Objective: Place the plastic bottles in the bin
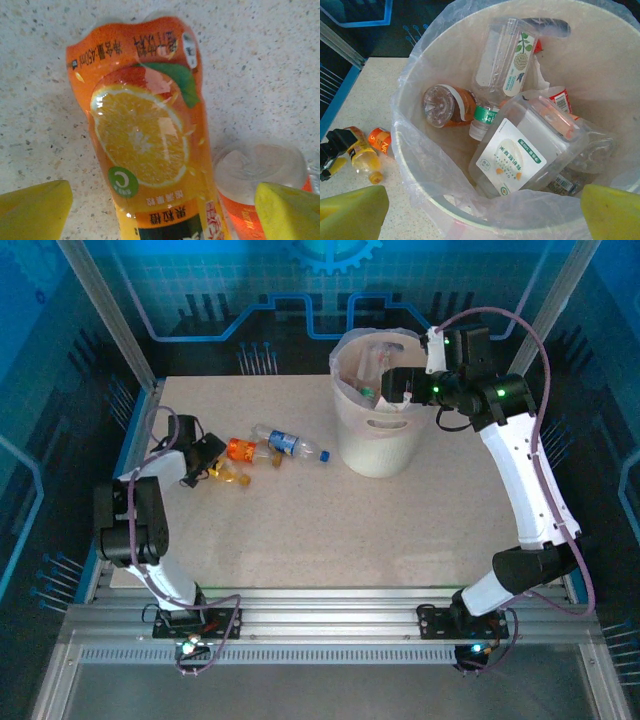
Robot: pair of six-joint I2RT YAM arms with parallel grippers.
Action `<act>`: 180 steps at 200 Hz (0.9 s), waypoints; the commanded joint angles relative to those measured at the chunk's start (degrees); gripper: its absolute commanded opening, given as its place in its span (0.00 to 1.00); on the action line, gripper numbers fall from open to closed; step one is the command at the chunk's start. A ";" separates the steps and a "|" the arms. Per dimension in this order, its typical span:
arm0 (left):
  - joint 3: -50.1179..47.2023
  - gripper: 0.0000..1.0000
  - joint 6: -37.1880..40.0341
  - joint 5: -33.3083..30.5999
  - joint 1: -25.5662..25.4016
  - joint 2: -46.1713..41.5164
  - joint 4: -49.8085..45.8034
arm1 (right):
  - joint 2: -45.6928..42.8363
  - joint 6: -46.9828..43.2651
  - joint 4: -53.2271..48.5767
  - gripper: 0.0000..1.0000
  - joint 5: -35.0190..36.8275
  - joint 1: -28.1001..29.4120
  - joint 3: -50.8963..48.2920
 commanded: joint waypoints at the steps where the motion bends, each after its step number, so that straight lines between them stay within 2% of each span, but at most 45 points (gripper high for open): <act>1: 1.55 0.92 -1.20 1.47 0.61 1.81 -0.30 | -0.77 0.13 0.92 1.00 0.30 0.97 -0.19; 71: -2.96 0.84 -3.21 1.07 0.61 2.52 0.60 | -1.89 0.63 1.63 1.00 0.60 1.15 -1.29; 132: -10.35 0.86 -5.90 1.27 -0.08 -1.45 2.55 | -1.80 1.09 1.85 1.00 0.88 1.25 -1.46; 180: -13.20 0.84 -6.45 -0.71 -2.84 -5.76 0.88 | -2.22 1.53 2.51 1.00 0.85 1.21 -2.41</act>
